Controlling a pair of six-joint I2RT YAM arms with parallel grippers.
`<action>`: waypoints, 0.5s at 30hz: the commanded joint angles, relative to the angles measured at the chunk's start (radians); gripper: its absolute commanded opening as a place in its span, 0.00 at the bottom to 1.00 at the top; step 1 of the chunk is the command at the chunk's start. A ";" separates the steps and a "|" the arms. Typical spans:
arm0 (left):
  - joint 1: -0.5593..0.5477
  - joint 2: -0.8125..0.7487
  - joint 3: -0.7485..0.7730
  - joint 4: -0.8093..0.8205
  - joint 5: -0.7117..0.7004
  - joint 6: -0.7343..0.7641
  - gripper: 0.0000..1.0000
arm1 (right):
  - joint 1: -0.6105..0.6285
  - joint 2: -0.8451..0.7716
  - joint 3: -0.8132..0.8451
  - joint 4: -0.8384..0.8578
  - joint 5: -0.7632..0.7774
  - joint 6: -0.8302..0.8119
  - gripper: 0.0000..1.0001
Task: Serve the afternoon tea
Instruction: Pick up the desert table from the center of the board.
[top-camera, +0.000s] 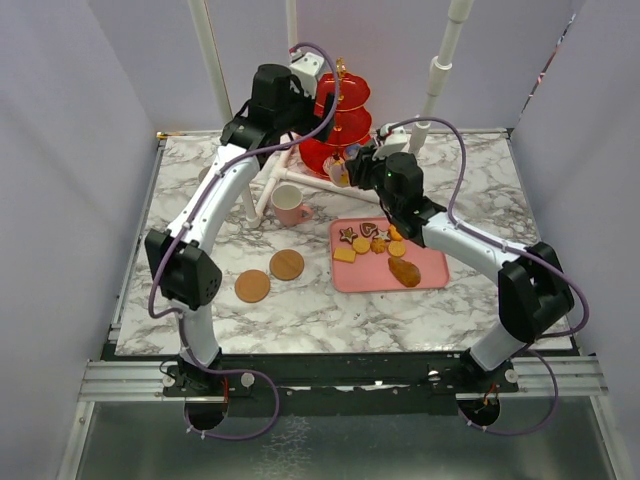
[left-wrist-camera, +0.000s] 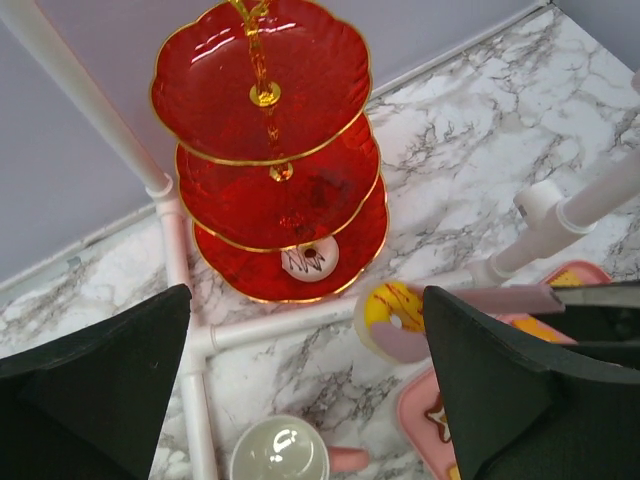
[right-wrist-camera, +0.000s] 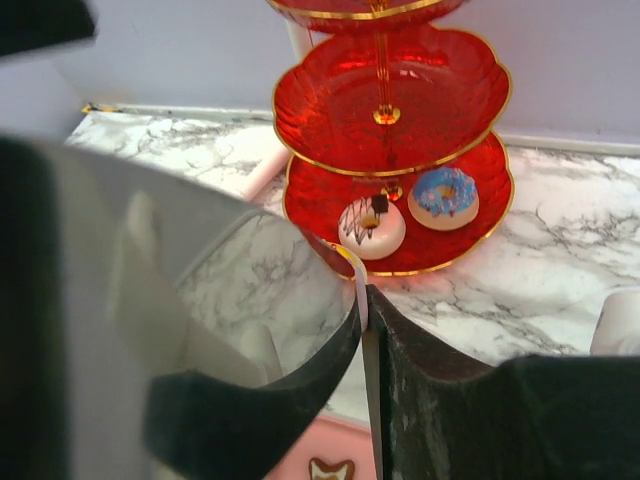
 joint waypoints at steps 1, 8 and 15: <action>0.011 0.135 0.166 0.040 0.101 0.069 0.99 | 0.001 -0.065 -0.068 0.031 0.014 0.011 0.36; 0.031 0.301 0.306 0.186 0.115 0.062 0.99 | 0.000 -0.129 -0.135 0.015 0.020 0.015 0.36; 0.066 0.452 0.418 0.355 0.175 -0.023 0.94 | 0.000 -0.163 -0.149 0.002 0.003 0.029 0.36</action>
